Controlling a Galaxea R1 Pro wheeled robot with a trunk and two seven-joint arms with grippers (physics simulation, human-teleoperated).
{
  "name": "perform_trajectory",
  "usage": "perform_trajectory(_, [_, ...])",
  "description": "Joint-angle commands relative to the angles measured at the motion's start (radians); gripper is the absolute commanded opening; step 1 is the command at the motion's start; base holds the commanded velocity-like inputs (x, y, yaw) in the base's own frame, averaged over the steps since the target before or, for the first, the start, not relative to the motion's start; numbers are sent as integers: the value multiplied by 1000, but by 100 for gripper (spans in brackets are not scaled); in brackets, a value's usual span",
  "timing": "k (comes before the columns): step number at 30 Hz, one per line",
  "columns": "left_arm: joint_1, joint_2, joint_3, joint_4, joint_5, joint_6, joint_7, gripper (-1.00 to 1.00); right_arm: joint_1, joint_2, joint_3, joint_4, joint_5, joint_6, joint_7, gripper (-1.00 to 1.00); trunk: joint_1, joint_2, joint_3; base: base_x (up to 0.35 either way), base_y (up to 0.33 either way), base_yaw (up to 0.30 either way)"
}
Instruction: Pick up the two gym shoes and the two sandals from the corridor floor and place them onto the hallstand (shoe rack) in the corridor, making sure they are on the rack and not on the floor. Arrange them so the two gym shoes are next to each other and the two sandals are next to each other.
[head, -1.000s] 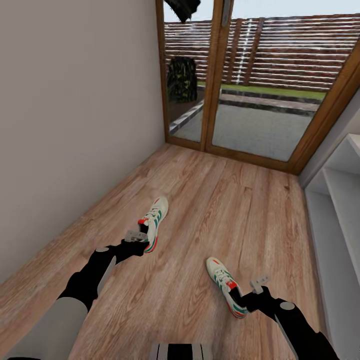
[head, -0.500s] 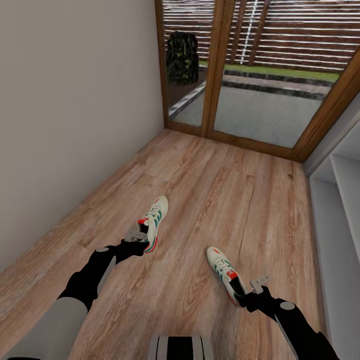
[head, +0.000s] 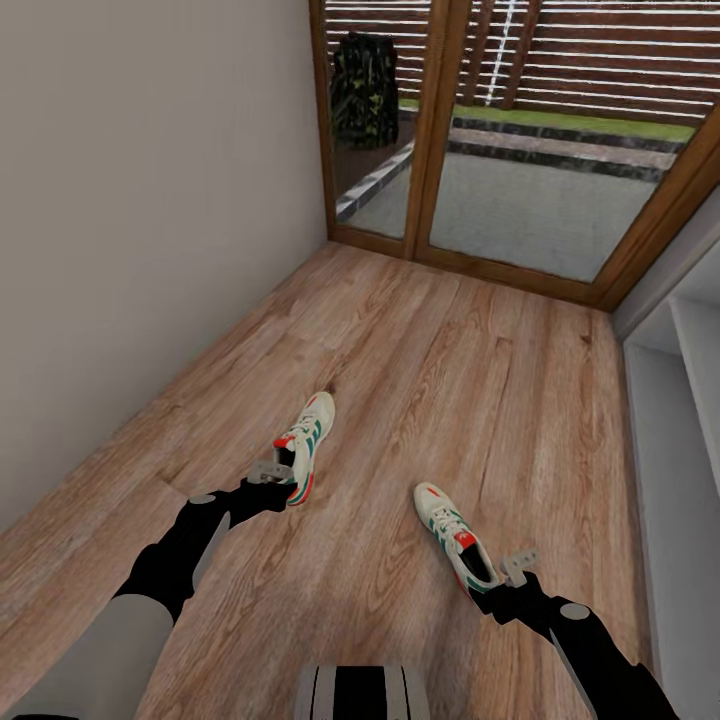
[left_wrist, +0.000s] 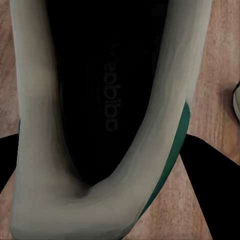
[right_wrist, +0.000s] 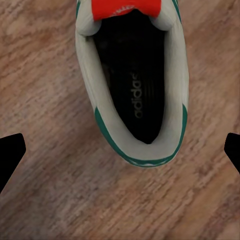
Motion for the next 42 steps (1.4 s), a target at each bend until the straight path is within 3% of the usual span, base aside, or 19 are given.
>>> perform_trajectory(1, [0, 3, -2, -2, 3, 6, -2, -100, 0, 1, -4, -2, 9, 4, 8, 100, 0, 0, -1, 0, 0, 0])
perform_trajectory(19, [4, 9, 3, -1, 4, 6, -2, -100, 0, 1, -4, -4, 9, 4, 7, 100, 0, 0, -1, 0, 0, 0])
perform_trajectory(29, [0, 5, 4, -2, 4, 6, -2, -100, 0, 1, -5, -5, 9, 4, 7, 100, 4, -3, -48, 0, 0, 0])
perform_trajectory(42, [4, 4, 0, -2, 3, 6, -2, -100, 0, 0, -6, -5, 9, 4, 6, 100, 4, -3, -59, 0, 0, 0])
